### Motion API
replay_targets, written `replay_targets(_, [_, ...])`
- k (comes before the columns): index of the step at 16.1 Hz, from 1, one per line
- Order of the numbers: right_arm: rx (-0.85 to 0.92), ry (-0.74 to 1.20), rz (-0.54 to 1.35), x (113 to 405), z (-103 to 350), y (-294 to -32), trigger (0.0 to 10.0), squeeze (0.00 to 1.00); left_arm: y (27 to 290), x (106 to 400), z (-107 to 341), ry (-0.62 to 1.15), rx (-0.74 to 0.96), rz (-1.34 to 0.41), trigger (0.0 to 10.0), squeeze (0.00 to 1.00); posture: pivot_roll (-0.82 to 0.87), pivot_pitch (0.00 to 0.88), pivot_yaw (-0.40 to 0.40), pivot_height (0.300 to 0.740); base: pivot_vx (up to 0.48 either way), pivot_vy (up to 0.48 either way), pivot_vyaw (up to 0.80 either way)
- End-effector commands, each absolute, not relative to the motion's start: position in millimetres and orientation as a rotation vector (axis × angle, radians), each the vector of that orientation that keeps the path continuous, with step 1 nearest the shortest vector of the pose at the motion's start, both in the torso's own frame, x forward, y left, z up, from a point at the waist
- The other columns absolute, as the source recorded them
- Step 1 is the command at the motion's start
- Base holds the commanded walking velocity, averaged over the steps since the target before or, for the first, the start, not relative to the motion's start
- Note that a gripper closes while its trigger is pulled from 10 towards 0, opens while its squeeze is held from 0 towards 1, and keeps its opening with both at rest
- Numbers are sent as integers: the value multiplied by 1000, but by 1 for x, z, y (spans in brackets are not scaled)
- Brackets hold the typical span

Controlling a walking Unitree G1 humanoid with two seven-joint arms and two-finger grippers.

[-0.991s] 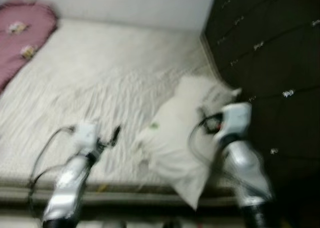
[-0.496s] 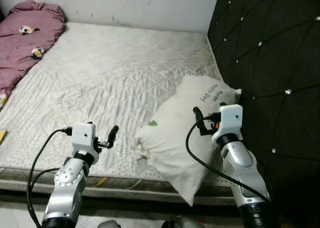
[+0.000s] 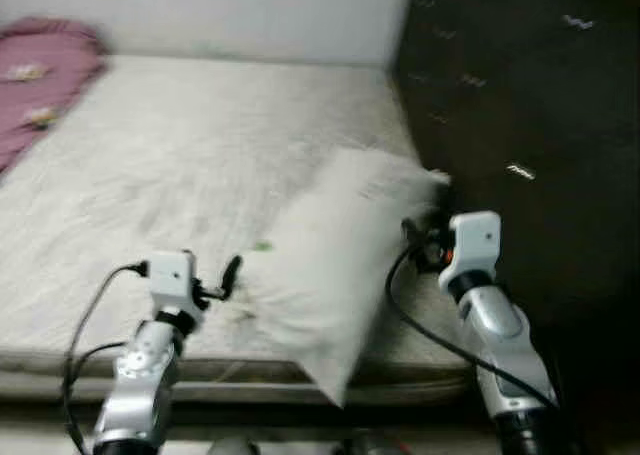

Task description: Clean up the room

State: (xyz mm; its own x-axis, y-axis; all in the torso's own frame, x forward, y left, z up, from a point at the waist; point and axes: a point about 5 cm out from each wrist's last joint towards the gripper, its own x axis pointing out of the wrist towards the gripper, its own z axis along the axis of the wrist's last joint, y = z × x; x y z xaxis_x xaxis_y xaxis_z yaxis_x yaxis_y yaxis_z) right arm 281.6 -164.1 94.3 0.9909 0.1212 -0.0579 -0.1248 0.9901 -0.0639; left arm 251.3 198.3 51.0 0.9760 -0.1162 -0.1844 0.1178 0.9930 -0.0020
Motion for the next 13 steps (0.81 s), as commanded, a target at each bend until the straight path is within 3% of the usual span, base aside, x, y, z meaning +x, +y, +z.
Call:
replay_targets(1, [-68, 38, 129, 283, 99, -160, 10000, 0, 206, 254, 53, 193, 27, -75, 10000, 0, -20, 0, -43, 740, 0, 0, -800])
replay_targets(6, [-75, 28, 134, 283, 100, -161, 10000, 0, 207, 253, 50, 239, -12, -24, 10000, 0, -20, 0, -45, 740, 0, 0, -681])
replay_targets(13, [-41, 56, 181, 279, 97, -158, 10000, 0, 216, 249, 60, 160, 29, 37, 10000, 0, -13, 0, -48, 740, 0, 0, 0])
